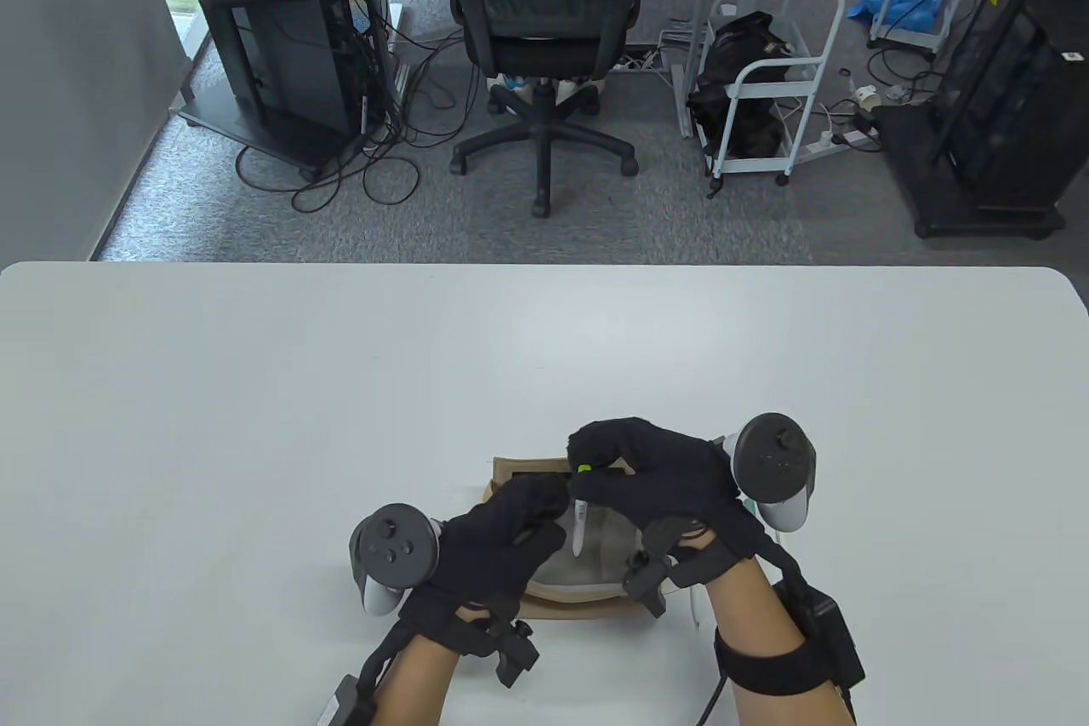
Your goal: Twist to extend twist pen refills
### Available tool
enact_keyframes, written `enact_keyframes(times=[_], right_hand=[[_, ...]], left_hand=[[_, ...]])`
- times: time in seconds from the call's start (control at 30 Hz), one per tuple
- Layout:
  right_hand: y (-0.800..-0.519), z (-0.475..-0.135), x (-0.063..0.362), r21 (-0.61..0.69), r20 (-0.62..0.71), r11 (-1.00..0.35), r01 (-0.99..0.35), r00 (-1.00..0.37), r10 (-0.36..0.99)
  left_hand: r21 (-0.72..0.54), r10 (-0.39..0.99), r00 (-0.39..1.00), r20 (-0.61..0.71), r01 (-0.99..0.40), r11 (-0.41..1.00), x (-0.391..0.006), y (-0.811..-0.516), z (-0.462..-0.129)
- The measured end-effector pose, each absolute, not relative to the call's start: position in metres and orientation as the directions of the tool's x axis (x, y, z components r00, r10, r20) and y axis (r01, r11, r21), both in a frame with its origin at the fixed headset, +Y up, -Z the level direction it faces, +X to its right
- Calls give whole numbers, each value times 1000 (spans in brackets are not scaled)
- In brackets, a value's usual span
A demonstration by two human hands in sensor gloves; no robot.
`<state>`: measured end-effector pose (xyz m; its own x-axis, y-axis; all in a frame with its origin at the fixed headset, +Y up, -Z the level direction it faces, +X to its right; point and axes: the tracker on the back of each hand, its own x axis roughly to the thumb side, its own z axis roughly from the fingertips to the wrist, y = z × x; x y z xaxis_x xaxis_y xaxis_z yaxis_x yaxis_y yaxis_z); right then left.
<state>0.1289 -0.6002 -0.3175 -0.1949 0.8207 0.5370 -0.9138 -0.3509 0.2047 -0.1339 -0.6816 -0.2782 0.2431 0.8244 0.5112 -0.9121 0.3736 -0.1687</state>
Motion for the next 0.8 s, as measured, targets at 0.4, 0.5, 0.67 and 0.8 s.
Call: enact_keyframes(times=[0.4, 0.5, 0.67, 0.8], right_hand=[[-606, -337, 214, -286, 116, -716, -637, -764, 634], [-622, -346, 233, -257, -27, -798, -545, -822, 569], [-658, -361, 262, -195, -249, -897, -396, -865, 436], [-685, -368, 276, -152, -377, -940, -305, -861, 340]], left_hand=[[74, 681, 633, 369, -750, 657, -190, -699, -293], [70, 681, 639, 358, -745, 663, -192, -702, -294], [71, 670, 651, 357, -734, 675, -192, -703, -294], [59, 676, 645, 356, -738, 672, -191, -703, -294]])
